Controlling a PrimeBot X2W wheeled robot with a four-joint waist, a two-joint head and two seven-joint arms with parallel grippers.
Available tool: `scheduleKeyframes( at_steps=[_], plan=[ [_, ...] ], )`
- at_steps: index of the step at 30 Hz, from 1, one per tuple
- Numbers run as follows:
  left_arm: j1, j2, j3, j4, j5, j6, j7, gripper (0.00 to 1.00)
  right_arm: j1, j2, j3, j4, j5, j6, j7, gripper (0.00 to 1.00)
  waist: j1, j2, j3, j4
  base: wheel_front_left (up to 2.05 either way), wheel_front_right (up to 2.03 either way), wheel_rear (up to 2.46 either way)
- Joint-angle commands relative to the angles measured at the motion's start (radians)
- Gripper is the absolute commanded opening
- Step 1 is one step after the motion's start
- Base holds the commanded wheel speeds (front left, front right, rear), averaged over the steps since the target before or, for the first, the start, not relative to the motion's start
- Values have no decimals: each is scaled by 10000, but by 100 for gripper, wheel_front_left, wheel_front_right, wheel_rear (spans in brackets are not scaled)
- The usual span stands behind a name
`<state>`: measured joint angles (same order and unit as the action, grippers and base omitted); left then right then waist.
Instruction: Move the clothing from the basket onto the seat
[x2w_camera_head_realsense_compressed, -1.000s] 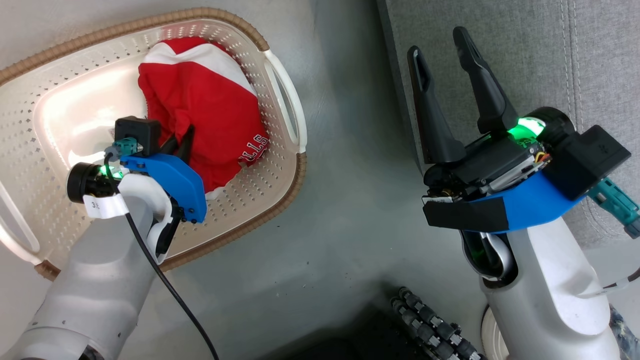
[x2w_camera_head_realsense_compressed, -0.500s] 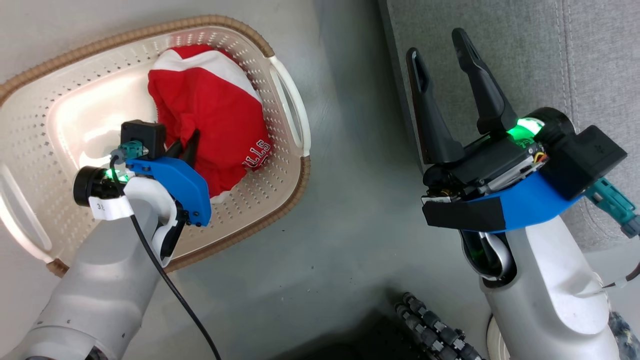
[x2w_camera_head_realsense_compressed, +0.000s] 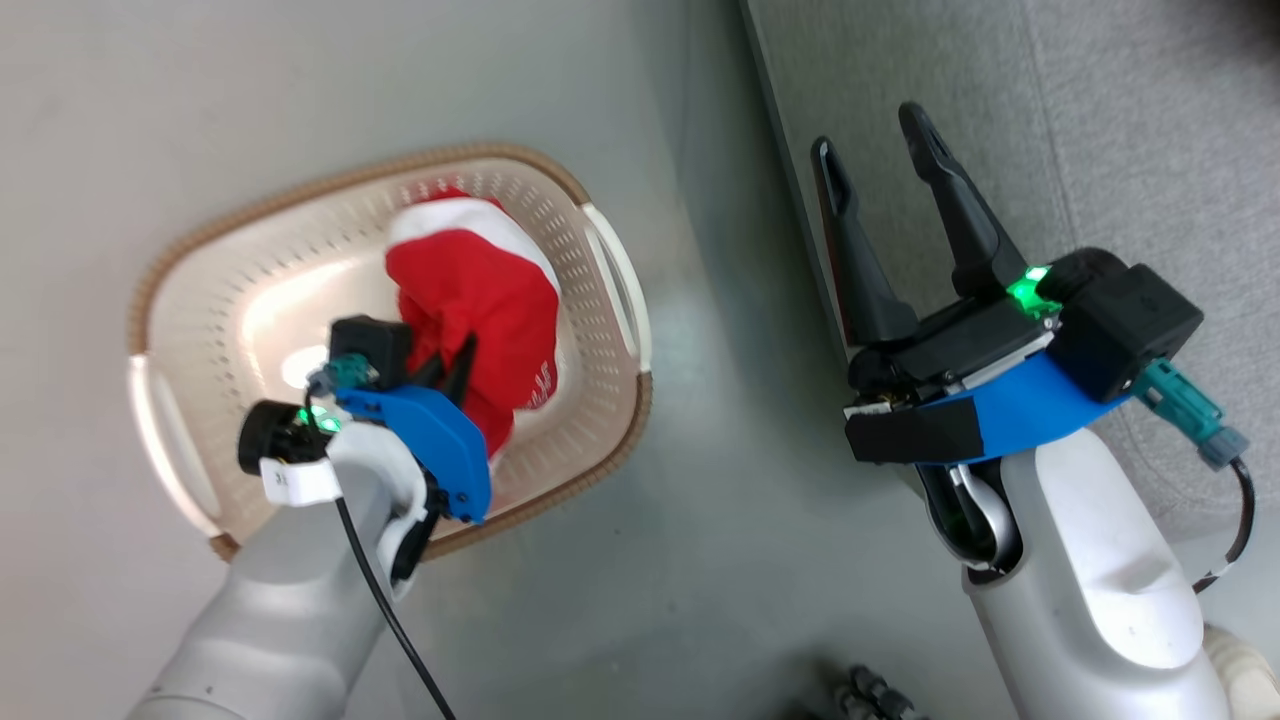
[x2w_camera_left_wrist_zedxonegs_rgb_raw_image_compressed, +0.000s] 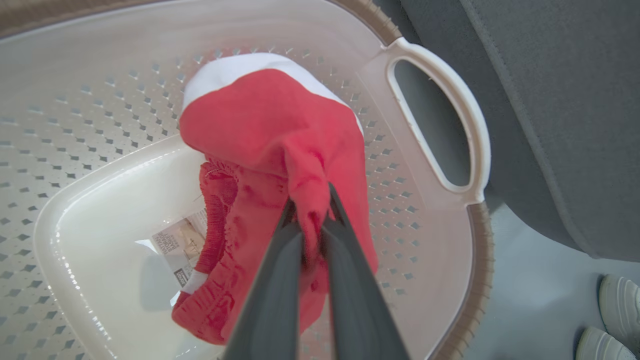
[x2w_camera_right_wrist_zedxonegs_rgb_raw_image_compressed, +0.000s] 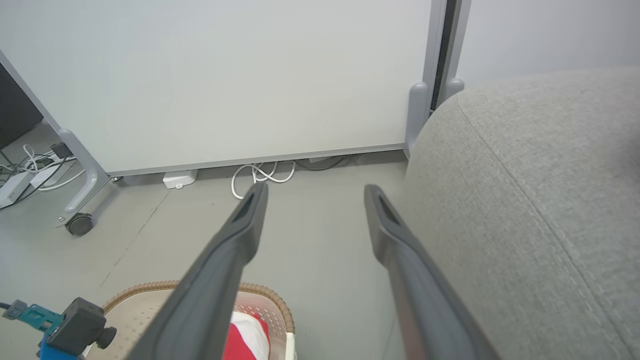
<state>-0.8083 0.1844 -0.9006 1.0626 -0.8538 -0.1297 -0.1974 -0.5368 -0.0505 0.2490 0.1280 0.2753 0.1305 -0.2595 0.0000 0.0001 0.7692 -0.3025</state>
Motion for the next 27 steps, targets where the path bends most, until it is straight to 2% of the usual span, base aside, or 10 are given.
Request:
scheduleKeyframes(
  at_steps=[1, 17, 27],
  plan=[
    [146, -72, -121, -89, -122, -9, -99, 0, 233, -1, -76, 105, -119, 5, 26, 100, 0, -1, -885, 446, 0, 0, 0],
    [1029, -505, -1255, -1174, -941, -9, -669, 0, 1549, -4, -536, 274, -441, 5, 884, 100, 0, -1, -4332, 1707, 0, 0, 0],
    [810, -503, -1350, -2090, -635, -9, -687, 0, 2490, -4, -615, 175, -467, 5, 1392, 100, 0, -1, -5617, 2255, 0, 0, 0]
  ],
)
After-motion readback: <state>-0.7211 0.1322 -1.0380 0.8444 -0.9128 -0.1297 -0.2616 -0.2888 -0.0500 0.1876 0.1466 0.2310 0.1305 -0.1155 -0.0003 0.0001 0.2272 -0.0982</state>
